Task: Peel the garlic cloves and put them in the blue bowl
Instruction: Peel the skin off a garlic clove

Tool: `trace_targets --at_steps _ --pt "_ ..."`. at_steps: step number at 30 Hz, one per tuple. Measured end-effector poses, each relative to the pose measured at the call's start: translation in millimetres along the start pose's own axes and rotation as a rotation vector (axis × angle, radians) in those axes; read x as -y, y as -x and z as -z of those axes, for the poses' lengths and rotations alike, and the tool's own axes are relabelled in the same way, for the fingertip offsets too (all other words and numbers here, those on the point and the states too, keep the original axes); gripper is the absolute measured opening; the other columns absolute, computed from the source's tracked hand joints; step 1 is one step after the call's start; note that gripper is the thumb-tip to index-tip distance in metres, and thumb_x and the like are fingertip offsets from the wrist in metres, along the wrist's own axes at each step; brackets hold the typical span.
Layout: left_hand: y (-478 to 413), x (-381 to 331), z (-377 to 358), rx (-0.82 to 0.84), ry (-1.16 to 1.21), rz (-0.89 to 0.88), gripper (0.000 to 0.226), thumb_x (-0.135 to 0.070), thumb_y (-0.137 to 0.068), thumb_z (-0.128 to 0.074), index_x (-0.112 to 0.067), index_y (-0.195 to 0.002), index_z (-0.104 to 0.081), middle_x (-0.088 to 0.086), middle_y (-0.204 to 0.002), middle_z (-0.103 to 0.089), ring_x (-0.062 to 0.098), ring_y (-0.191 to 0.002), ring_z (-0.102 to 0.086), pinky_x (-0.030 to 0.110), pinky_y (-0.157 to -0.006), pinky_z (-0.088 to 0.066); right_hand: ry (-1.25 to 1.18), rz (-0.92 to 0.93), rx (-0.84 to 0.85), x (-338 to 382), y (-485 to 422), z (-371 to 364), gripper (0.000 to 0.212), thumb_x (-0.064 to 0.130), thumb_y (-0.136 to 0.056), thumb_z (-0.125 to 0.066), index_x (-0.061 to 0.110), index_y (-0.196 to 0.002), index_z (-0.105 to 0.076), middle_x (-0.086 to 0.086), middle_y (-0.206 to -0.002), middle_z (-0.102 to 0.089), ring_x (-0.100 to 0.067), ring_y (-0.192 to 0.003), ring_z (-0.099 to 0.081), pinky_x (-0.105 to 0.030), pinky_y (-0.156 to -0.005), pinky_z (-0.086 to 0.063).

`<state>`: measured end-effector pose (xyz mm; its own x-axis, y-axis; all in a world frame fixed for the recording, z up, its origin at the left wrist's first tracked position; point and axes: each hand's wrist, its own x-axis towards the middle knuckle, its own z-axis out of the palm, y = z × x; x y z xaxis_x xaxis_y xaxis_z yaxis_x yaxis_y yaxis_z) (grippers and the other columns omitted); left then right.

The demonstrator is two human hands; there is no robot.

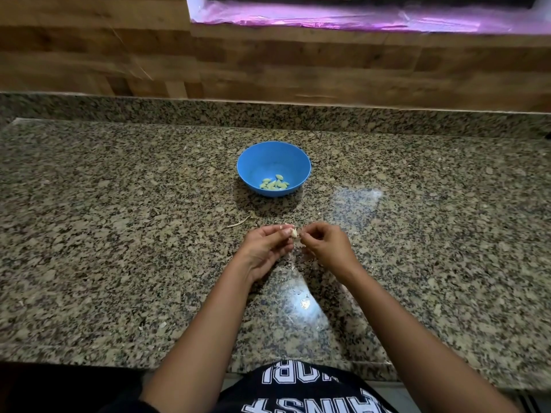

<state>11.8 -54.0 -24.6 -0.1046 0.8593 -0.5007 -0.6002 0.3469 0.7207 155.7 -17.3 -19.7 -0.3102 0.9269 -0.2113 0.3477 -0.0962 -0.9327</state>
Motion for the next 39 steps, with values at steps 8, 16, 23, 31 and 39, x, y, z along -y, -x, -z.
trace_targets --at_steps 8,16,23,31,39 --pt "-5 5 -2 -0.057 -0.114 -0.130 0.011 0.007 -0.078 -0.066 0.001 -0.087 -0.066 0.012 -0.081 -0.070 0.019 -0.072 -0.066 0.024 -0.070 -0.056 0.015 0.045 0.042 10 4 0 0.011 0.015 -0.087 -0.064 0.007 -0.092 -0.069 -0.007 -0.081 -0.070 -0.017 -0.066 -0.066 -0.028 -0.065 -0.058" --pt "-2 7 -4 -0.009 -0.189 -0.196 0.009 0.004 -0.077 -0.068 -0.002 -0.084 -0.069 0.007 -0.078 -0.072 0.014 -0.070 -0.067 0.021 -0.065 -0.055 -0.055 0.032 -0.022 7 4 -3 0.012 0.012 -0.088 -0.063 0.001 -0.086 -0.067 -0.016 -0.080 -0.069 -0.021 -0.062 -0.064 -0.034 -0.064 -0.057" --pt "-2 10 -3 -0.005 -0.426 -0.307 0.016 0.003 -0.080 -0.068 -0.010 -0.089 -0.069 0.005 -0.086 -0.072 0.014 -0.079 -0.069 0.026 -0.072 -0.057 -0.365 -0.186 0.055 10 5 -7 0.020 0.004 -0.095 -0.048 -0.009 -0.092 -0.062 -0.013 -0.073 -0.063 -0.018 -0.060 -0.059 -0.028 -0.063 -0.053" --pt "0 11 -7 -0.028 -0.659 -0.464 0.027 -0.001 -0.081 -0.069 -0.024 -0.091 -0.064 0.006 -0.091 -0.069 0.017 -0.086 -0.068 0.029 -0.076 -0.058 -0.498 -0.250 0.091 15 7 -1 0.021 0.005 -0.095 -0.048 -0.006 -0.082 -0.062 -0.013 -0.068 -0.062 -0.019 -0.057 -0.058 -0.023 -0.055 -0.053" --pt "-7 12 -7 -0.161 -0.678 -0.532 0.026 0.001 -0.081 -0.065 -0.022 -0.077 -0.054 -0.002 -0.077 -0.061 0.014 -0.071 -0.059 0.033 -0.069 -0.053 -0.672 -0.313 -0.080 15 3 -5 0.019 0.001 -0.094 -0.048 -0.006 -0.079 -0.058 -0.013 -0.067 -0.061 -0.018 -0.054 -0.057 -0.020 -0.048 -0.053"
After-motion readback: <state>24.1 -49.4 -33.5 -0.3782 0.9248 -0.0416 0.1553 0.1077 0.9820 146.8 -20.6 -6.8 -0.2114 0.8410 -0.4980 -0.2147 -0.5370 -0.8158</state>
